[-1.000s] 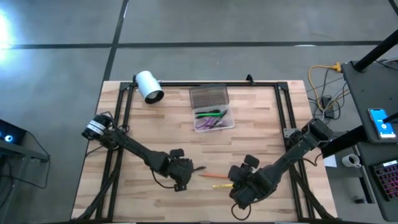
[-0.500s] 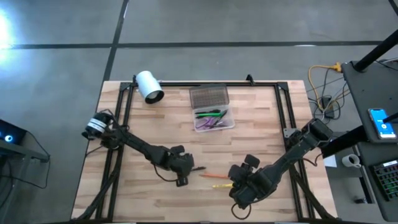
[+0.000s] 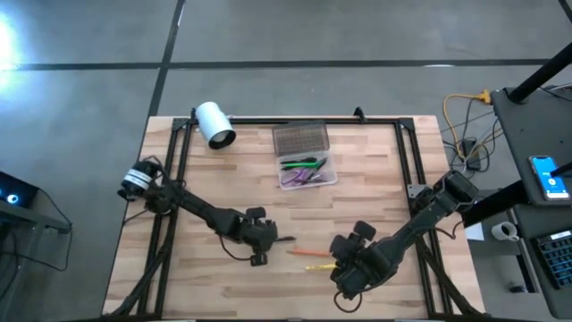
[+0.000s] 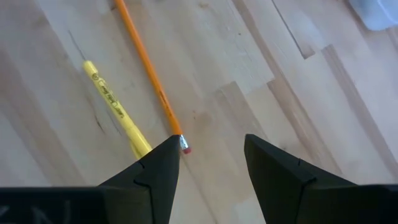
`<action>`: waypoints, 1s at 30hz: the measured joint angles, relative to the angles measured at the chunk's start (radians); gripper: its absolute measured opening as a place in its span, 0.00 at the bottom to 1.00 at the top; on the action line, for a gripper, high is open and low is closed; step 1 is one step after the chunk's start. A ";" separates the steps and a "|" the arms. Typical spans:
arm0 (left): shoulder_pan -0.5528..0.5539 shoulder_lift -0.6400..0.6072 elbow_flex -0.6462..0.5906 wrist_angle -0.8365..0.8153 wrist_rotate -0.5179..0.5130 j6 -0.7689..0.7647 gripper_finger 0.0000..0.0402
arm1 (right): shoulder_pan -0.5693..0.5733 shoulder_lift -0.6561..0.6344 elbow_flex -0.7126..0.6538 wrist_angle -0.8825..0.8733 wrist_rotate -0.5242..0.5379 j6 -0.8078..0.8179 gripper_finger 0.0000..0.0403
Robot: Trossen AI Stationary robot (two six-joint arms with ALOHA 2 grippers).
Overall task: Pick & place school supplies into a supply box
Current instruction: Put the black pen into the supply box
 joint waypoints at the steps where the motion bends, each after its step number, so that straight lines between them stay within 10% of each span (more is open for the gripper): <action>1: 0.007 0.000 0.007 -0.004 0.004 0.001 0.03 | 0.000 0.000 -0.002 -0.001 0.000 0.010 0.43; 18: 0.236 -0.028 0.437 -0.317 -0.009 0.322 0.03 | 0.099 -0.034 -0.003 -0.127 0.079 0.254 0.34; 30: 0.577 0.023 0.488 -0.309 0.107 0.561 0.03 | 0.133 -0.034 -0.003 -0.140 0.159 0.385 0.34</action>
